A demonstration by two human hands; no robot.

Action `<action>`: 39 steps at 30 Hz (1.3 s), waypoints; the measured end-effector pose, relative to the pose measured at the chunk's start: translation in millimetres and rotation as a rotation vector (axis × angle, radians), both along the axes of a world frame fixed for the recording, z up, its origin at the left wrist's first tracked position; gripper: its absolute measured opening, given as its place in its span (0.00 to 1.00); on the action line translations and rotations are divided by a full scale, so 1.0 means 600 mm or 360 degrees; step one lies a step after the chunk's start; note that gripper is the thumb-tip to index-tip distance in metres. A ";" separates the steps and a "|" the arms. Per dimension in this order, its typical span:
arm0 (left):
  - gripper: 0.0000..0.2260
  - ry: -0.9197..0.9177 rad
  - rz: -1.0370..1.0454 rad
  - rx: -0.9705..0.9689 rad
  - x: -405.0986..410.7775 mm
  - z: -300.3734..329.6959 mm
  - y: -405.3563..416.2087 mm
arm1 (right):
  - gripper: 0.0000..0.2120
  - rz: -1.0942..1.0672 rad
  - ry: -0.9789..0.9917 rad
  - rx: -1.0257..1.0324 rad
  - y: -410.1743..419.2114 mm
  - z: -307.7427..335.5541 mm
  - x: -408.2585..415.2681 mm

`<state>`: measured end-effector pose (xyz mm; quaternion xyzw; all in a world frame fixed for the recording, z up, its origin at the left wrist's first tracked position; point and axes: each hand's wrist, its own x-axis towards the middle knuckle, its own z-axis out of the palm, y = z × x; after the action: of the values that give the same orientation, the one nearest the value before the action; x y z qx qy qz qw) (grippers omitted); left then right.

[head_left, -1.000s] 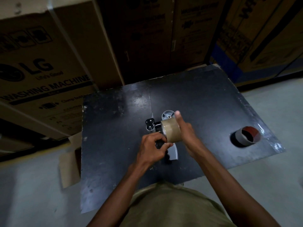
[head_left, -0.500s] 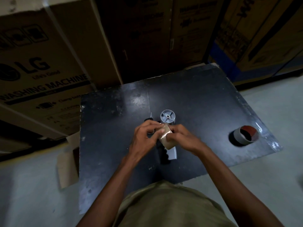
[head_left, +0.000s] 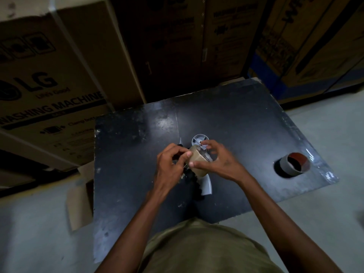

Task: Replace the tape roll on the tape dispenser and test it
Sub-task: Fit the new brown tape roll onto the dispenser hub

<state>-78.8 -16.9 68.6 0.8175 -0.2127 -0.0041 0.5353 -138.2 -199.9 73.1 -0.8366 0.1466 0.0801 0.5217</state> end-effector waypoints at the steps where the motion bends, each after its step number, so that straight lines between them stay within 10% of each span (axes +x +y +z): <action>1: 0.01 0.0007 -0.0011 -0.0011 -0.001 0.001 -0.001 | 0.40 0.0032 0.0063 0.0107 -0.003 -0.002 0.002; 4: 0.01 0.0075 -0.0050 -0.0057 0.001 0.001 0.001 | 0.29 0.0108 0.0070 0.0301 -0.008 -0.003 0.003; 8: 0.01 0.0301 -0.0166 -0.0137 0.012 -0.013 0.009 | 0.46 0.0138 -0.0042 0.0164 -0.018 -0.007 0.004; 18: 0.04 0.0977 -0.0364 -0.0331 0.021 -0.026 0.026 | 0.48 0.0358 -0.0076 0.0004 -0.031 -0.002 0.019; 39: 0.02 0.1184 -0.0486 -0.0370 0.032 -0.049 0.017 | 0.44 0.0801 0.0170 0.0029 -0.077 -0.011 0.088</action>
<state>-59.6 -6.7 39.5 0.6535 -0.1228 -0.3544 0.6575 -85.1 -246.2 66.3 -0.8367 -0.0397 0.2527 0.4843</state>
